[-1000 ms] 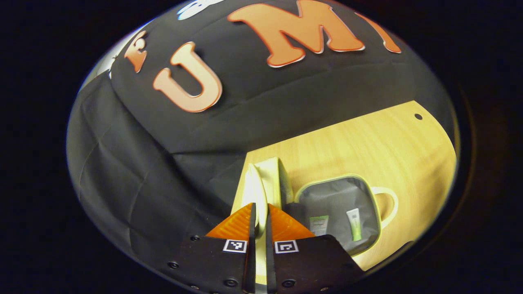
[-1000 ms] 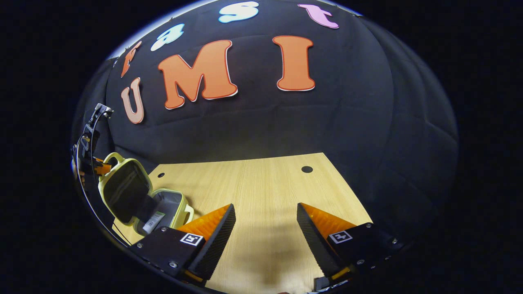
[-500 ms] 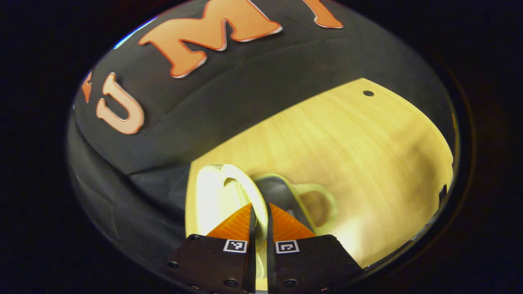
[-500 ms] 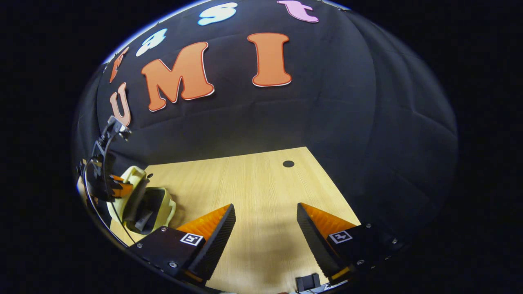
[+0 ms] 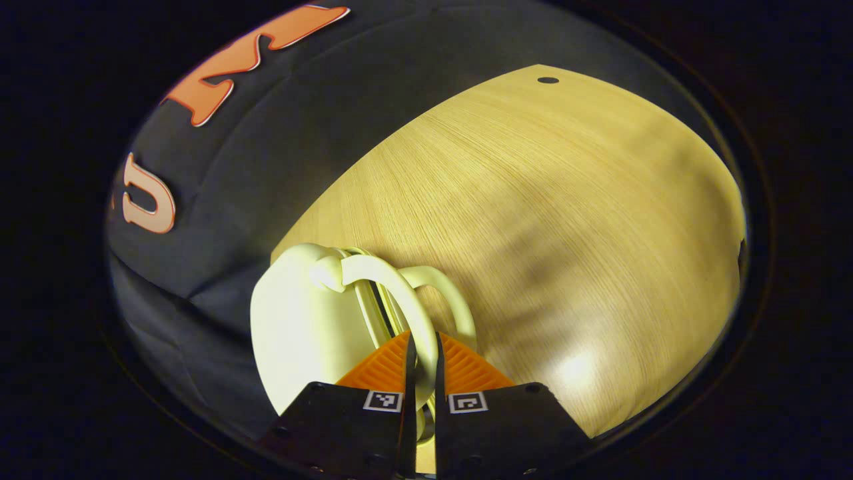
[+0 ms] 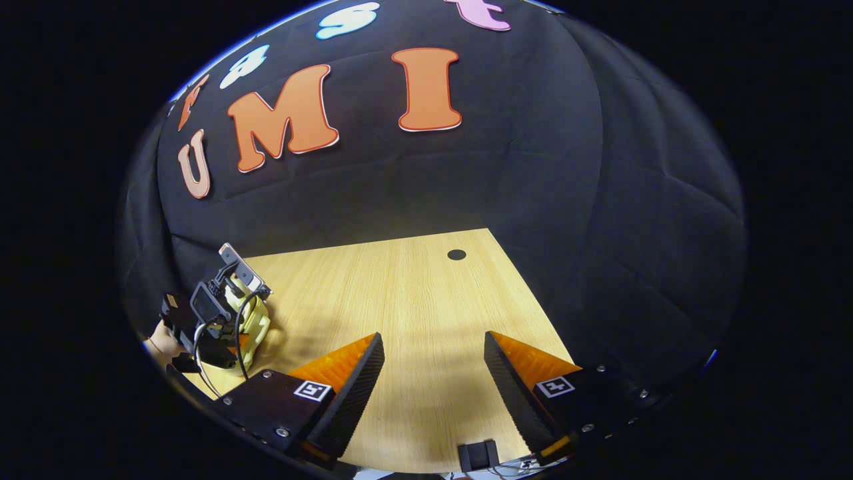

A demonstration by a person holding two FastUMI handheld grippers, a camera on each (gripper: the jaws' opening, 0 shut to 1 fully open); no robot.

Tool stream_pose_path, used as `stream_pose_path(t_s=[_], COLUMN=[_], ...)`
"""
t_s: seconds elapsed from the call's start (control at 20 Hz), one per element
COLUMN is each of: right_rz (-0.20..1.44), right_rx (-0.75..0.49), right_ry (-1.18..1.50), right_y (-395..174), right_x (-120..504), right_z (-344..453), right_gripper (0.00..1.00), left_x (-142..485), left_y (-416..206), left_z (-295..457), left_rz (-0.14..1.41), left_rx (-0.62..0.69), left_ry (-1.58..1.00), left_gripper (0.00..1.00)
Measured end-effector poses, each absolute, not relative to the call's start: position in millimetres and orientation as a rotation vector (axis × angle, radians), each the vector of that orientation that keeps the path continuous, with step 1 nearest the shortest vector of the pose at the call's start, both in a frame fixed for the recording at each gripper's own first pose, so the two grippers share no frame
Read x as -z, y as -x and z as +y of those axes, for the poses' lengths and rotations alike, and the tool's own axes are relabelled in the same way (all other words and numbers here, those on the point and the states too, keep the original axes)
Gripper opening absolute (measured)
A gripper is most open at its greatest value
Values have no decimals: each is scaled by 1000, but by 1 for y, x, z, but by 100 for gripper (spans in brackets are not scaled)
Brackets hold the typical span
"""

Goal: First open the suitcase, pack the skin care products into it, and then close the suitcase.

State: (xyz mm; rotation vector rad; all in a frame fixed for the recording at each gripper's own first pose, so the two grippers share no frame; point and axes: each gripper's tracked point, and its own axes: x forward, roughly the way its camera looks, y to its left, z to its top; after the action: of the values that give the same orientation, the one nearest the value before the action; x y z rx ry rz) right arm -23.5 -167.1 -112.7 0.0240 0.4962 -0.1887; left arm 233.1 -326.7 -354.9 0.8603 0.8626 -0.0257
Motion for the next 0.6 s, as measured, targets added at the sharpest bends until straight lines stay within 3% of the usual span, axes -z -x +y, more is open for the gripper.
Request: stream_pose_path(t_s=[0.1, 0.3, 0.45, 0.6], right_rz=[505, 515, 513, 492], right_rx=[164, 134, 110, 105], right_ry=[-28, -9, -27, -11], right_y=[24, 20, 17, 12], right_x=[114, 116, 114, 108], right_z=[-166, -165, -145, -125], right_gripper=[96, 96, 96, 96], left_x=[356, 361, 339, 291], left_y=[-234, -229, -215, -212], left_z=[-323, -318, -328, -343], left_rz=[867, 885, 842, 686], left_rx=[-1, -16, -11, 20], left_ry=[-866, -794, -739, -643], left_gripper=[12, 29, 98, 98])
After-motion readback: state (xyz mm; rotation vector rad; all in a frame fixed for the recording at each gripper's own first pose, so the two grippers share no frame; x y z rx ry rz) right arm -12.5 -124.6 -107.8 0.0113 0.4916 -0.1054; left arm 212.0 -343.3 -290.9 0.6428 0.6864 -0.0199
